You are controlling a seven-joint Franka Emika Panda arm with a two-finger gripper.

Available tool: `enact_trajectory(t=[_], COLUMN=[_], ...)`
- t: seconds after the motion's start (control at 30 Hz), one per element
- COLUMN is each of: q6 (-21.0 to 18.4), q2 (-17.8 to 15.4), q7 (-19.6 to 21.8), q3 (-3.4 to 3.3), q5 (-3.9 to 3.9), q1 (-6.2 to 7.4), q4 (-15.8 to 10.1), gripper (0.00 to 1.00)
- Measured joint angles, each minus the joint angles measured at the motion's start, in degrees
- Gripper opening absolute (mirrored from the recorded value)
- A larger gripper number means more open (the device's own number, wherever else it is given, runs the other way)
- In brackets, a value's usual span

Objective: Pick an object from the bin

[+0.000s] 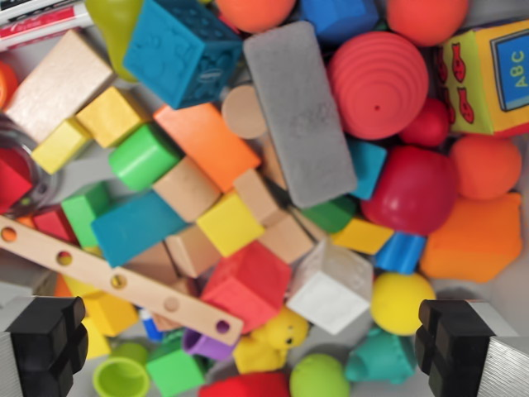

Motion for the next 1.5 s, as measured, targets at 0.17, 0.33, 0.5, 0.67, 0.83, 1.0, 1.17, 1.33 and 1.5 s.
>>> enact_trajectory(t=[0.17,0.33,0.5,0.67,0.83,1.0,1.17,1.33,1.5], q6=[0.0,0.0,0.0,0.0,0.0,0.1,0.4,0.7,1.1], q2=[0.0,0.0,0.0,0.0,0.2,0.4,0.6,1.0,1.4], q7=[0.0,0.0,0.0,0.4,1.2,2.2,3.7,5.4,7.5], q3=[0.0,0.0,0.0,0.0,0.0,0.0,0.01,0.02,0.04], q5=[0.0,0.0,0.0,0.0,0.0,0.0,0.0,0.01,0.04], q1=[0.0,0.0,0.0,0.04,0.15,0.31,0.51,0.78,1.09], q4=[0.0,0.0,0.0,0.0,0.0,0.0,0.0,0.0,0.0], gripper=[1.0,1.0,1.0,1.0,1.0,1.0,1.0,1.0,1.0])
